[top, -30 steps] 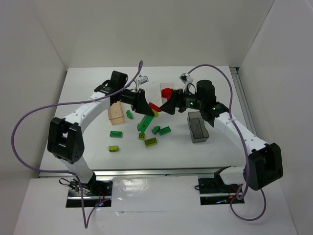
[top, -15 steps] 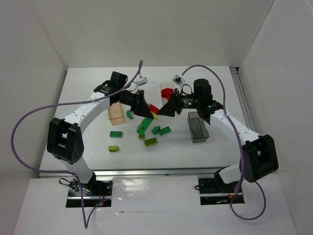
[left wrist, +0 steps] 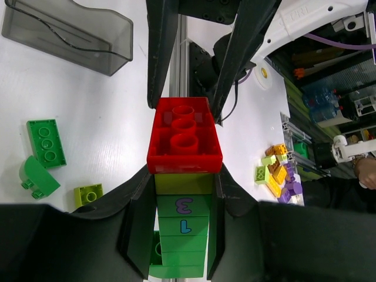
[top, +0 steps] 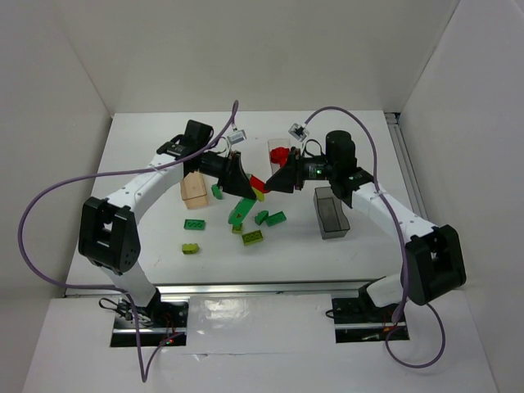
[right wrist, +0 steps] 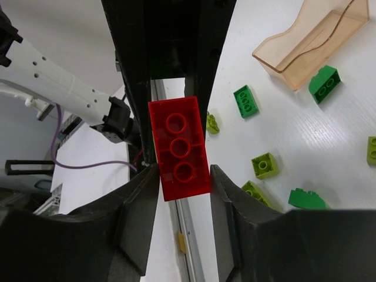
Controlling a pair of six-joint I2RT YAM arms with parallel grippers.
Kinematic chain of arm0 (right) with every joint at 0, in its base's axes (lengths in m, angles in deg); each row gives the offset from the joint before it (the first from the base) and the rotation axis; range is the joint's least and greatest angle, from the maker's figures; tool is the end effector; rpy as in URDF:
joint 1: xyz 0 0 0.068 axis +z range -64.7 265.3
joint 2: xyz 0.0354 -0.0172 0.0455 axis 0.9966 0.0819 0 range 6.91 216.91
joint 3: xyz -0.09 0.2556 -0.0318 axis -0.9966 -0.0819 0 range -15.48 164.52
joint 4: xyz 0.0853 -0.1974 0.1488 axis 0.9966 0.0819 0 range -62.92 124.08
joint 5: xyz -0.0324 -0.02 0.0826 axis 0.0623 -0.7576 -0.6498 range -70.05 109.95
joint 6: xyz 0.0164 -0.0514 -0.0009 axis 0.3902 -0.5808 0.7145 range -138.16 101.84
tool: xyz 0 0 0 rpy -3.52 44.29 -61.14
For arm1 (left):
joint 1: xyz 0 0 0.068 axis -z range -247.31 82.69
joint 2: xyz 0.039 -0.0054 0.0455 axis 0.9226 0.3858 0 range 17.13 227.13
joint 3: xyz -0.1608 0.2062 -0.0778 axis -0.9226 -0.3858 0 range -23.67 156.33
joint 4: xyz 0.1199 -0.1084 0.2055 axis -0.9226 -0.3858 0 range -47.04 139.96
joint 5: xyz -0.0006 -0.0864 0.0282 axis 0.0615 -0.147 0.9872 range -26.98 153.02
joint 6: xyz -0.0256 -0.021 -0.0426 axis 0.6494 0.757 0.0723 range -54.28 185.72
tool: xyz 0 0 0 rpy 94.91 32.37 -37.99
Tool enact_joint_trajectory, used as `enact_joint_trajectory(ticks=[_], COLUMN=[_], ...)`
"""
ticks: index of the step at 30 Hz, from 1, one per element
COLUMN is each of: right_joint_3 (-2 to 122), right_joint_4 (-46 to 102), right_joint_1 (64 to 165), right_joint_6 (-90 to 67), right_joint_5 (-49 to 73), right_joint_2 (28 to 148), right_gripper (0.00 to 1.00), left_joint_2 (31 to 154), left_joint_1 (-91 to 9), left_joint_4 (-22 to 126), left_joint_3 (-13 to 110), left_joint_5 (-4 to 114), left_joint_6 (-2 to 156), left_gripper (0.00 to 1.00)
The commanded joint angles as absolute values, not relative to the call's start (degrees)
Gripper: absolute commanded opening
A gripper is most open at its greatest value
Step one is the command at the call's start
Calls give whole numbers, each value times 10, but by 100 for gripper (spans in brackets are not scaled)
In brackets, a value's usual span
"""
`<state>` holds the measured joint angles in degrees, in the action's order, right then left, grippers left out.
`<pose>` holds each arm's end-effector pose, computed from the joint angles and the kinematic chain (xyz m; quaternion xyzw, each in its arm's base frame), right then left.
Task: Sort the legos into containers by color
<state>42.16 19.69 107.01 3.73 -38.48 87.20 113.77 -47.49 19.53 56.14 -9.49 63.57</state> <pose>0.2806 0.1444 0.3103 -0.2952 0.6941 0.5569 0.3478 0.3270 -0.1539 0.3000 0.3546 0.6962 -0.5893 0.2057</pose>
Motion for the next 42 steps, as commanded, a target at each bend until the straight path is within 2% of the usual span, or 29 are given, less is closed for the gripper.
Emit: enact_joint_trajectory(ticks=[1, 4, 9, 12, 14, 18, 21, 25, 30, 34, 35, 38, 42], right_joint_3=[434, 434, 439, 445, 439, 433, 427, 405, 392, 421, 432, 476, 553], right_joint_4=[160, 174, 174, 169, 163, 157, 162, 200, 212, 268, 302, 342, 371], right_joint_1=[1073, 1085, 1096, 1102, 1102, 1102, 1095, 1073, 1067, 1073, 1073, 1089, 1107], right_joint_6=[56, 50, 50, 50, 56, 62, 62, 56, 50, 57, 65, 71, 56], right_joint_5=[-411, -401, -390, -382, -373, -362, -320, -202, -156, -26, 68, 216, 292], right_joint_2=[875, 886, 897, 902, 892, 877, 852, 809, 788, 820, 833, 894, 995], right_gripper=[49, 54, 56, 41, 35, 35, 30, 30, 30, 30, 30, 30, 33], left_joint_2=[1139, 1139, 1134, 1134, 1134, 1134, 1134, 1109, 1096, 1096, 1096, 1096, 1090], left_joint_1=[-472, -472, -472, -472, -472, -472, -472, -495, -515, -535, -544, -544, -536], left_joint_4=[206, 212, 217, 218, 218, 218, 218, 277, 297, 308, 308, 269, 224], left_joint_3=[573, 573, 573, 568, 568, 557, 557, 510, 494, 494, 494, 525, 539], left_joint_5=[-112, -112, -112, -112, -112, -105, -78, -39, -22, 46, 79, 222, 375], left_joint_6=[619, 619, 625, 625, 625, 625, 638, 696, 718, 775, 812, 867, 942], left_gripper=[0, 0, 0, 0, 0, 0, 0, 0, 0, 0, 0, 0, 0])
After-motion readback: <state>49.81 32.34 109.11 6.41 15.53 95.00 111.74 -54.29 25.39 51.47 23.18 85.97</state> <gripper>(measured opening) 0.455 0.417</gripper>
